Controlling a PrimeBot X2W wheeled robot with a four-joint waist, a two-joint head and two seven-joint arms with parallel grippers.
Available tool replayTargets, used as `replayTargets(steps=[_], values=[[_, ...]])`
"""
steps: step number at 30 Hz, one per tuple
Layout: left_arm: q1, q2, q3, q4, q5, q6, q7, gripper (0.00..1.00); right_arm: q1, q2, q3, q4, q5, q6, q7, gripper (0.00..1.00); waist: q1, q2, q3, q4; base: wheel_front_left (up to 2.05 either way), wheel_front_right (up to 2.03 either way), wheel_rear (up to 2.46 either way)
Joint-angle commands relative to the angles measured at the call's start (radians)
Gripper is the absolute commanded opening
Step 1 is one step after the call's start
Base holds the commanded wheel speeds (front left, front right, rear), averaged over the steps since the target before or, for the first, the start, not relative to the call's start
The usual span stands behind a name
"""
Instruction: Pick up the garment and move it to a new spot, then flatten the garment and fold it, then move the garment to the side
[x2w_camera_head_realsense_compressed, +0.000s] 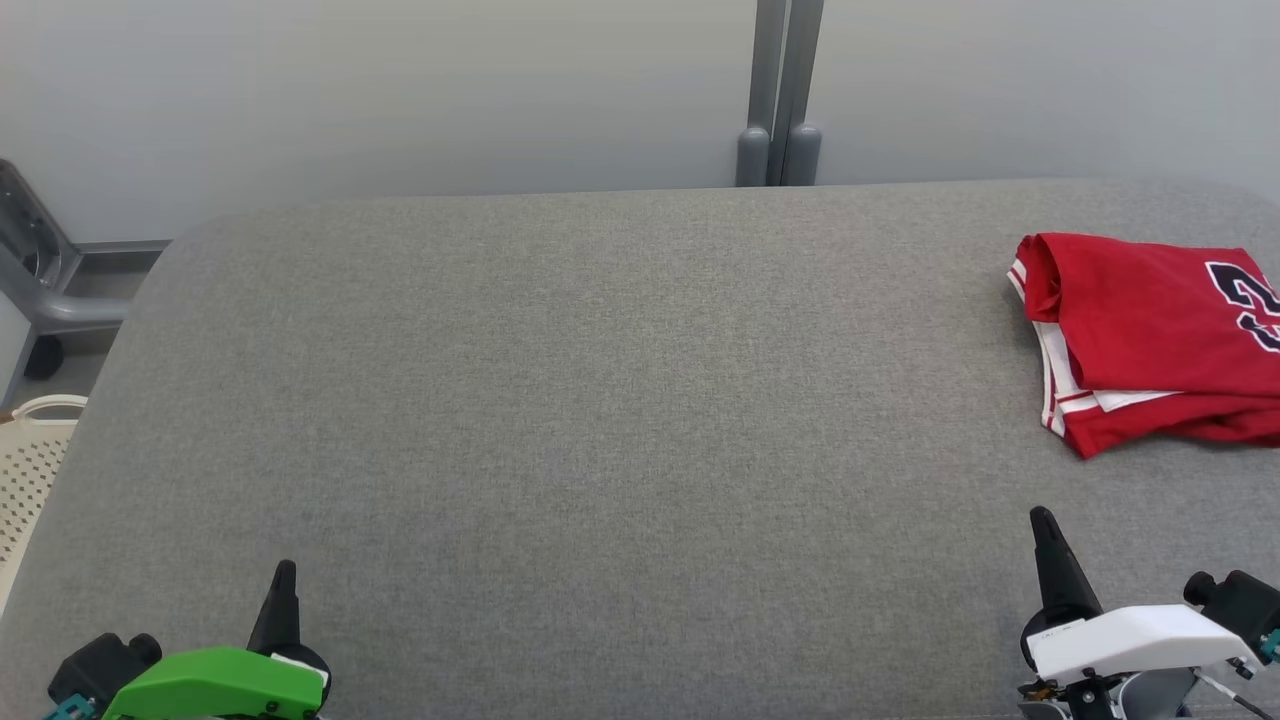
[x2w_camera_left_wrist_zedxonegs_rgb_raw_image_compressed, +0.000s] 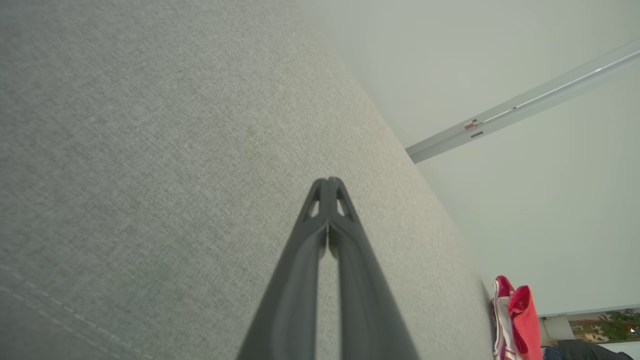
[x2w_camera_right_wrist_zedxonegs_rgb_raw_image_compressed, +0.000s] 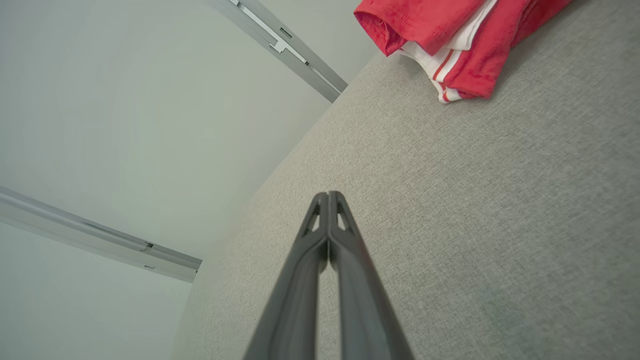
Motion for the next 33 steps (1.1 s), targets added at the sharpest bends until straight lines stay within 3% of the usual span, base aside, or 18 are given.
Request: replayTargets(steps=[1, 33], values=[[-0.033, 0.0, 0.013, -0.016, -0.027, -0.01, 0.009, 0.0, -0.013, -0.007, -0.001, -0.019, 0.032, 0.0, 0.004, 0.0, 0.0, 0.0, 0.0, 0.0, 0.0, 0.0, 0.0], [-0.072, -0.039, 0.094, -0.045, -0.27, -0.053, 0.118, 0.0, -0.014, -0.011, -0.002, -0.061, 0.368, 0.0, 0.042, 0.0, 0.0, 0.0, 0.01, -0.008, 0.0, 0.0, 0.0]])
